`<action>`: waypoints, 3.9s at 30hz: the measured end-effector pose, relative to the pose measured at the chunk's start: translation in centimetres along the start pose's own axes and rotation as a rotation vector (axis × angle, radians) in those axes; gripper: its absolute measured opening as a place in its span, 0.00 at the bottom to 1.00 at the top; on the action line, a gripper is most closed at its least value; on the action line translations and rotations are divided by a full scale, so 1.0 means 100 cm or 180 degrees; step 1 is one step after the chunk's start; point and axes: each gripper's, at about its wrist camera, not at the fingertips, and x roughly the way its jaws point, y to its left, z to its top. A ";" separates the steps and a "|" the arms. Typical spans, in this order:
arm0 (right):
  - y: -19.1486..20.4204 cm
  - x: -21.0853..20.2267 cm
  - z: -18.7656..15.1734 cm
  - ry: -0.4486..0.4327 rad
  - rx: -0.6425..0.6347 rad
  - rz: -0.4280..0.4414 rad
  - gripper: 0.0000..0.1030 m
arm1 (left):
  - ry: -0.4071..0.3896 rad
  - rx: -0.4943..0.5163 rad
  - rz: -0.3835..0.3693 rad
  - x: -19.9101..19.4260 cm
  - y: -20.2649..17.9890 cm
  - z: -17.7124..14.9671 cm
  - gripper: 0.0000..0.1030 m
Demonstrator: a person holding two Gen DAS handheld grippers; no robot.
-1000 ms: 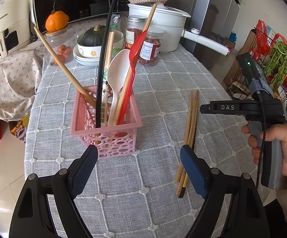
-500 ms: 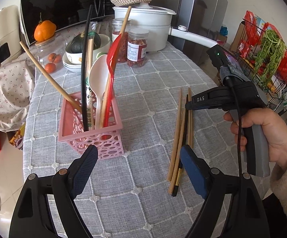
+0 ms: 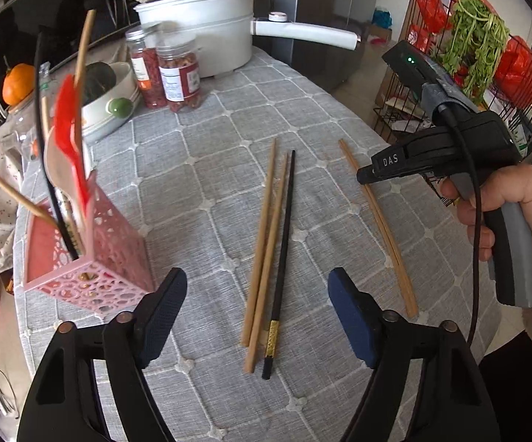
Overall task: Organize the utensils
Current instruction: 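Grasp a pair of wooden chopsticks with the right gripper, then grasp a single wooden chopstick with the left gripper while the right holds its pair, then lower both held chopsticks into the pink basket and open the left then right gripper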
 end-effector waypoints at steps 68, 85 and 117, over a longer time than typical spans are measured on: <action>0.031 -0.128 -0.038 -0.1331 -0.0579 0.0574 0.09 | -0.1162 -0.0313 -0.0164 -0.125 0.040 0.010 0.05; 0.065 -0.178 -0.046 -0.2158 -0.0648 0.0791 0.09 | -0.2744 -0.0667 0.0262 -0.226 0.088 -0.011 0.05; 0.082 -0.168 -0.052 -0.2191 -0.0745 0.0853 0.09 | -0.1811 -0.1104 0.0654 -0.086 0.156 0.021 0.06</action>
